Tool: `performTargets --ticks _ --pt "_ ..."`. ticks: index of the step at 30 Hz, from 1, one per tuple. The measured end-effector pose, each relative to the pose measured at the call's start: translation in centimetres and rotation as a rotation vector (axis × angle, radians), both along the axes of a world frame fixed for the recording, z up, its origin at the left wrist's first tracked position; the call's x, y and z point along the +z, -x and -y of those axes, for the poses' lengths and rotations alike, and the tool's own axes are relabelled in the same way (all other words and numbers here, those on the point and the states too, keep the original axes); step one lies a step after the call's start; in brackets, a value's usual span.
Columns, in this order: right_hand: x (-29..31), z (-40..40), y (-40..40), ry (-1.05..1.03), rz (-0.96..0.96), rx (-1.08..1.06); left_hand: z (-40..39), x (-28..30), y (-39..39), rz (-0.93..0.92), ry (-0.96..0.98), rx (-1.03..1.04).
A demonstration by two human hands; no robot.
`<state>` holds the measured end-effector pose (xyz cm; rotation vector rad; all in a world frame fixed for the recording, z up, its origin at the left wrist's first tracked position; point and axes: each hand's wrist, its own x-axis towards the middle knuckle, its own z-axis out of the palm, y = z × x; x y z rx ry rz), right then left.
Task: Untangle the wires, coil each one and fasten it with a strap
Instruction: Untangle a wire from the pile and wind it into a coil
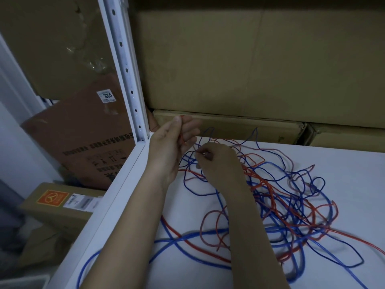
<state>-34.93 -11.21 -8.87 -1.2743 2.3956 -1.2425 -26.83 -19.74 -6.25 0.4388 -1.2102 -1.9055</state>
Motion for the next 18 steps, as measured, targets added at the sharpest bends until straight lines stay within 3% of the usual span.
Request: performTargets --ticks 5,13,18 --pt "0.4 0.1 -0.9 -0.017 -0.058 0.136 0.5 0.3 -0.6 0.004 0.052 0.054" --pt "0.8 -0.5 -0.2 -0.018 0.049 0.260 0.9 0.0 -0.8 0.124 0.246 -0.013" --pt "1.4 -1.2 0.2 0.011 0.032 0.228 1.4 -1.0 -1.1 0.440 0.626 0.118"
